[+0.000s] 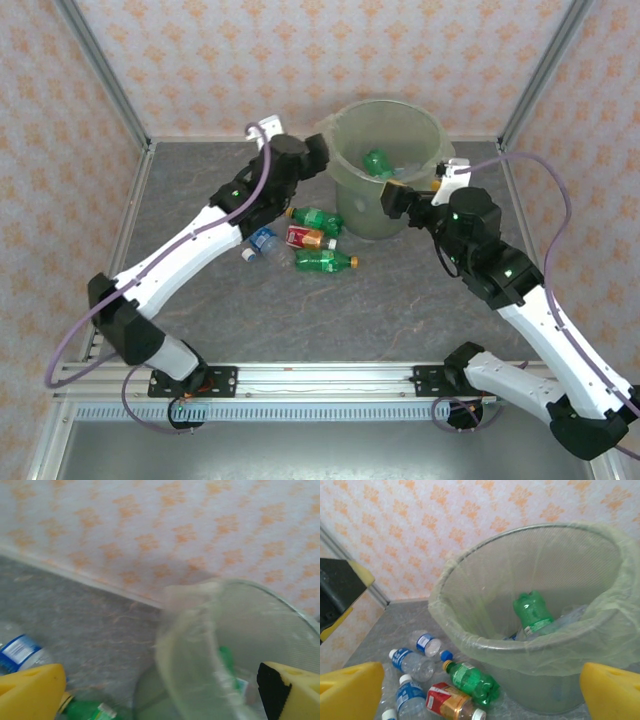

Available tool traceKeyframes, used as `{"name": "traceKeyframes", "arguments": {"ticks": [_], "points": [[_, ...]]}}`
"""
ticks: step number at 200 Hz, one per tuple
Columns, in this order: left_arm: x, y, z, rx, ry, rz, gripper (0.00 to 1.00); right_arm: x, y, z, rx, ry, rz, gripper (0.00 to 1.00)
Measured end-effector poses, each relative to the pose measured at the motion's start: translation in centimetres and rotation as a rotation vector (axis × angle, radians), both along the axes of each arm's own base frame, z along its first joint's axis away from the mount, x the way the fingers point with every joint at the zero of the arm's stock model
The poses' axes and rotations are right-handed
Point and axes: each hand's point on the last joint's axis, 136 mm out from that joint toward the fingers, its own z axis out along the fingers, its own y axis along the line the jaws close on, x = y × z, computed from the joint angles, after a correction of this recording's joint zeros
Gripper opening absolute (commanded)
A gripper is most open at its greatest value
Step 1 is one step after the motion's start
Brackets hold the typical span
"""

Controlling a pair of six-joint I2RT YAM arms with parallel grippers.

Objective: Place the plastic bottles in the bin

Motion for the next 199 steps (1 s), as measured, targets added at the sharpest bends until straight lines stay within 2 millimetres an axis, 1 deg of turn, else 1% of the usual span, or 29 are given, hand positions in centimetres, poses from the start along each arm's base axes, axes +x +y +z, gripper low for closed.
{"name": "traceKeyframes", "arguments": {"ticks": [26, 59, 79, 106, 131, 148, 171, 199], "points": [[-1.6, 4.6, -2.5, -0.056, 0.04, 0.101, 0.96, 0.2, 1.5, -1.0, -0.002, 0.035, 0.065, 1.0], [-3.5, 10.0, -5.6, -0.119, 0.09, 0.229, 0.93, 0.4, 3.4, -2.4, -0.005, 0.084, 0.146, 1.0], [-4.4, 12.4, -7.7, -0.149, 0.137, 0.29, 0.91, 0.5, 4.6, -3.1, -0.005, 0.111, 0.192, 1.0], [-5.3, 15.2, -10.8, -0.172, 0.221, 0.36, 0.88, 0.4, 6.0, -3.6, -0.006, 0.128, 0.241, 1.0], [-5.7, 17.2, -13.4, -0.195, 0.302, 0.406, 0.84, 0.1, 7.5, -3.3, -0.004, 0.121, 0.285, 1.0], [-5.5, 18.2, -14.9, -0.214, 0.356, 0.423, 0.82, -0.2, 8.7, -3.2, -0.007, 0.12, 0.315, 1.0], [-4.9, 19.0, -17.5, -0.237, 0.438, 0.431, 0.79, -0.5, 9.7, -3.4, -0.02, 0.124, 0.344, 1.0], [-4.7, 19.3, -21.5, -0.237, 0.569, 0.432, 0.78, -0.6, 10.1, -3.6, -0.029, 0.127, 0.349, 1.0]]}}
